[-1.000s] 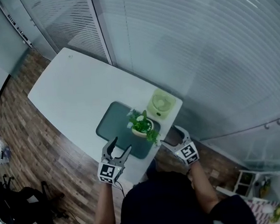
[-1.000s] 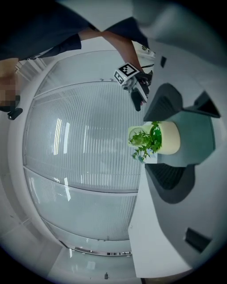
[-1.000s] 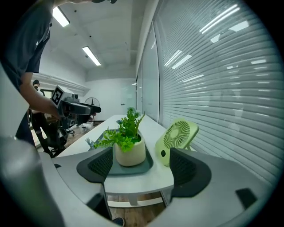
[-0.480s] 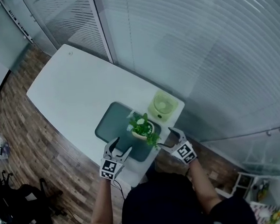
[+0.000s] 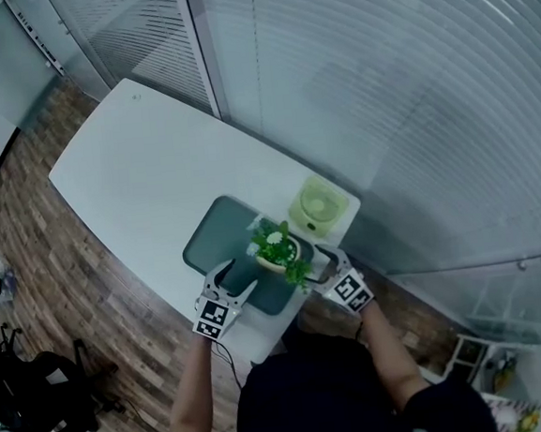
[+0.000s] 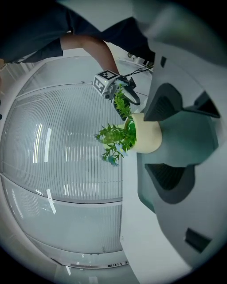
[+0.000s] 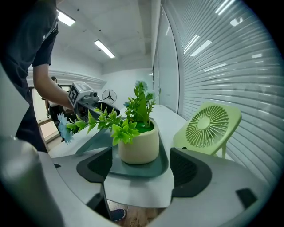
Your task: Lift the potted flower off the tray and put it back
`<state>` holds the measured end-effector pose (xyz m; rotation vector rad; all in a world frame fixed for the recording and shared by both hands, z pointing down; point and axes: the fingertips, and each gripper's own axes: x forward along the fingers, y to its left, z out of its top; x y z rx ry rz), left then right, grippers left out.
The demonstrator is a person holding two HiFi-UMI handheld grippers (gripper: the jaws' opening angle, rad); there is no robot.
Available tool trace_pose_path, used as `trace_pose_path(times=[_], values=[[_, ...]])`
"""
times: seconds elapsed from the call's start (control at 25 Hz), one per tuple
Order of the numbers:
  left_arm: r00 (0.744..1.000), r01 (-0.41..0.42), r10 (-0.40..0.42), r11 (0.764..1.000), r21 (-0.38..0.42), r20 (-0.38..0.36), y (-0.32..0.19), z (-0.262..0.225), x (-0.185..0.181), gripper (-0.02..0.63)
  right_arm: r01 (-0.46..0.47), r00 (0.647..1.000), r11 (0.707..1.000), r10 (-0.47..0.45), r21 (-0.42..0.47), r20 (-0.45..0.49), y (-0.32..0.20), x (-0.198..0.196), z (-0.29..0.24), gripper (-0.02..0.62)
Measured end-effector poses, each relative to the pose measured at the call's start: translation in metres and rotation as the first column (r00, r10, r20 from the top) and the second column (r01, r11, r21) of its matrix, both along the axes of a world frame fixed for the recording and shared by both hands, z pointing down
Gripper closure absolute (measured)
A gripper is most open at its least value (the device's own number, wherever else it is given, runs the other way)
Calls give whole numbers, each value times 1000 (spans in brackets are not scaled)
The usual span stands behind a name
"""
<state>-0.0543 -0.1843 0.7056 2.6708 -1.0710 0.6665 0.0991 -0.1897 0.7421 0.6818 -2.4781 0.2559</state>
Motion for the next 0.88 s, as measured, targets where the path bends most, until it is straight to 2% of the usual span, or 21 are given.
trace_pose_path(times=[0.4,0.88], values=[[998,-50,50,998,-27,29,-9,15,14,328,62,998,998,-62,-27,-14,-2,-15,5,224],[986,-148,150,989,-25,79,-18,27,28,328,126,992,991,-127,-52,-8,-7,-30,14,224]])
